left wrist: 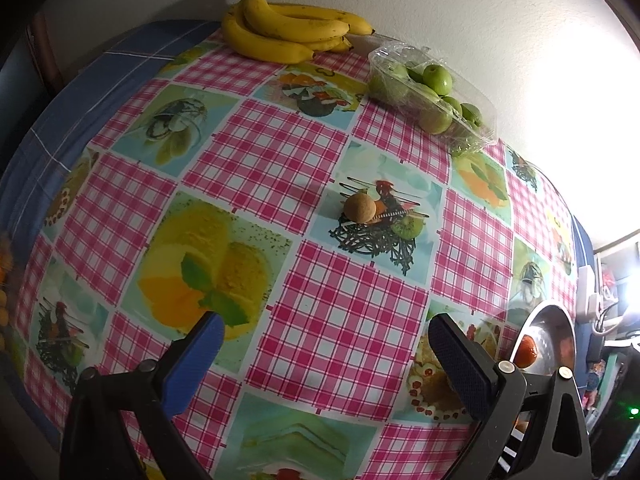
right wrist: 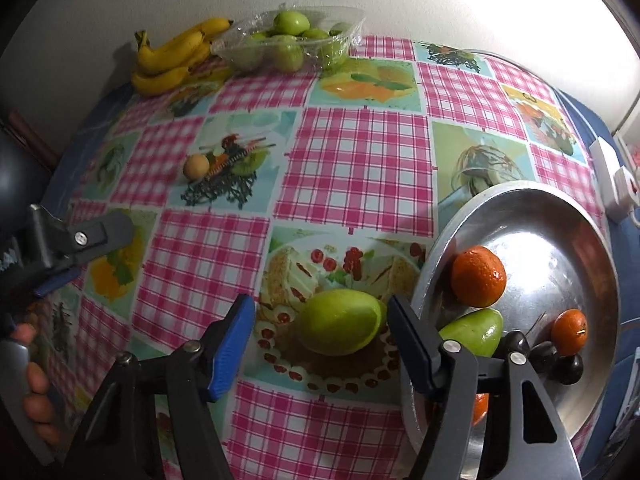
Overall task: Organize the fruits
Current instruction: 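Move the right tool to the large green fruit on the cloth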
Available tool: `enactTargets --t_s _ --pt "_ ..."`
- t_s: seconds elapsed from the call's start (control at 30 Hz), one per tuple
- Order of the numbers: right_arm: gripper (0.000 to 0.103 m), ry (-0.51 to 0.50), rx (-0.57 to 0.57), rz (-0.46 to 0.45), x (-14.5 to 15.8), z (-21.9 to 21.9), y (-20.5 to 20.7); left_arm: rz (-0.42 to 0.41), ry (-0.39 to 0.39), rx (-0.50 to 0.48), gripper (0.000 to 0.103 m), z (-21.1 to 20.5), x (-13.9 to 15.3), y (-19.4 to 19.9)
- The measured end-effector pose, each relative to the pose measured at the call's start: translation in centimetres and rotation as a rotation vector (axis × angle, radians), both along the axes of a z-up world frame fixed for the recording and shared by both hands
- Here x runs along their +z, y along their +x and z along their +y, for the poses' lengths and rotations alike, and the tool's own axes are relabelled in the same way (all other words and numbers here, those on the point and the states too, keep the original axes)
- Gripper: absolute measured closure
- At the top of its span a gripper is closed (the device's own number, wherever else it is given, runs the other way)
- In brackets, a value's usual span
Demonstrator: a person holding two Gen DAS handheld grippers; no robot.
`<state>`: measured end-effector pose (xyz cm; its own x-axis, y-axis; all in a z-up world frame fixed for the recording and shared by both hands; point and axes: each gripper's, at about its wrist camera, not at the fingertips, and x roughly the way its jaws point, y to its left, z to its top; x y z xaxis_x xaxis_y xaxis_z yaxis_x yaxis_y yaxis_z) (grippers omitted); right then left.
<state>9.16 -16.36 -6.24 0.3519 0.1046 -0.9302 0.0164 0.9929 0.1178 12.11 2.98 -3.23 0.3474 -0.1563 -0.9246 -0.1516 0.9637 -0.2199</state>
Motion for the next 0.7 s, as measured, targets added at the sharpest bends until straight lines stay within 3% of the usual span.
enactTargets --t_s 0.57,0.7 --pt "0.04 -0.209 0.076 0.047 -2.0 2.5 -0.2 0.034 -0.021 0.021 0.0 0.3 -0.7 0.3" --pt "0.049 -0.275 0.087 0.042 -2.3 2.9 -0.4 0.045 -0.022 0.031 0.0 0.5 -1.1 0.3"
